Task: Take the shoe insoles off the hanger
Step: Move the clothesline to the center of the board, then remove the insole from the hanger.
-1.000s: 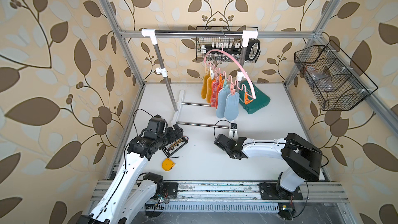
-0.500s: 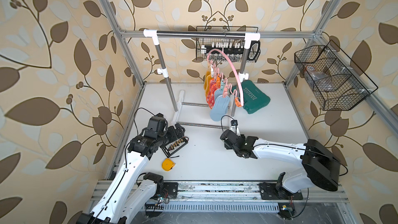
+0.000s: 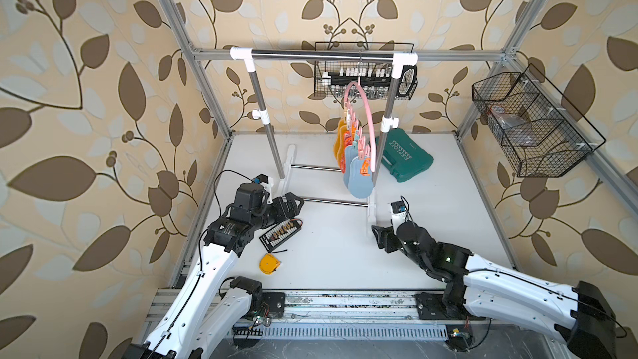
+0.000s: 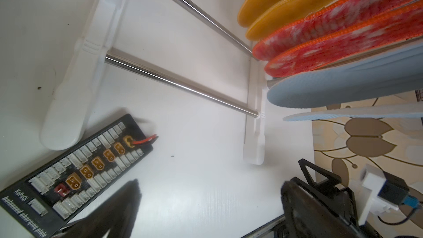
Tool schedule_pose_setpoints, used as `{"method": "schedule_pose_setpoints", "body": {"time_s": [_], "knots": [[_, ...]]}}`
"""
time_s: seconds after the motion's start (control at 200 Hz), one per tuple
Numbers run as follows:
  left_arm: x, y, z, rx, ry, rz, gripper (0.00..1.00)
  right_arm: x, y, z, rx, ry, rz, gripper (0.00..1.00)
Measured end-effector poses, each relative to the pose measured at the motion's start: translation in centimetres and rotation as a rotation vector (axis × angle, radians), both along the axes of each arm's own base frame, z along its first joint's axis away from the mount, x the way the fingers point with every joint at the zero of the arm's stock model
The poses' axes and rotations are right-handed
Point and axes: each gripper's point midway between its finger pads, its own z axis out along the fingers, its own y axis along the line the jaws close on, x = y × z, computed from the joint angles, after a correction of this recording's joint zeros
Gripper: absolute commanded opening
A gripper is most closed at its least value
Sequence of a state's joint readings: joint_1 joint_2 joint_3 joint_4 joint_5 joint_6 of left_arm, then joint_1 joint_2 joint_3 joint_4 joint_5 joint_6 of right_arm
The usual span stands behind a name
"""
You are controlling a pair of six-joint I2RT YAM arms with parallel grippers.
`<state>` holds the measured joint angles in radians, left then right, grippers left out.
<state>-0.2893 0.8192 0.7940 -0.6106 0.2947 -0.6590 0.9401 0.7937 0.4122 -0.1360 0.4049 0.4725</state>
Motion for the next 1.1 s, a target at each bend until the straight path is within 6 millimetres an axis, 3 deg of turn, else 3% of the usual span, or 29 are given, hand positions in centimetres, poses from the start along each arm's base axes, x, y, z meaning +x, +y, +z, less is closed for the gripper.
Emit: {"method": "schedule_pose_setpoints", "body": {"time_s": [0.315, 0.445, 0.665, 0.885, 1.1], "knots": [[-0.2, -0.3, 0.6, -0.015, -0.021, -0.017, 0.99, -1.7, 1.5, 6.6, 0.064, -0.357, 0.253, 0.87], [-0.2, -0.6, 0.6, -0.021, -0.012, -0.034, 0.99, -1.5, 2.5, 7.9, 0.034, -0.434, 0.300, 0.89], [0.0, -1.3, 1.0, -0.032, -0.011, -0.077, 0.99, -0.2, 5.4, 9.4, -0.029, -0.496, 0.379, 0.88], [-0.4, -1.1, 1.2, -0.030, -0.016, -0.075, 0.99, 2.9, 7.0, 12.2, -0.029, -0.533, 0.393, 0.87], [-1.1, -0.9, 1.4, -0.030, -0.017, -0.075, 0.99, 5.0, 9.1, 13.6, 0.004, -0.534, 0.448, 0.74]]}}
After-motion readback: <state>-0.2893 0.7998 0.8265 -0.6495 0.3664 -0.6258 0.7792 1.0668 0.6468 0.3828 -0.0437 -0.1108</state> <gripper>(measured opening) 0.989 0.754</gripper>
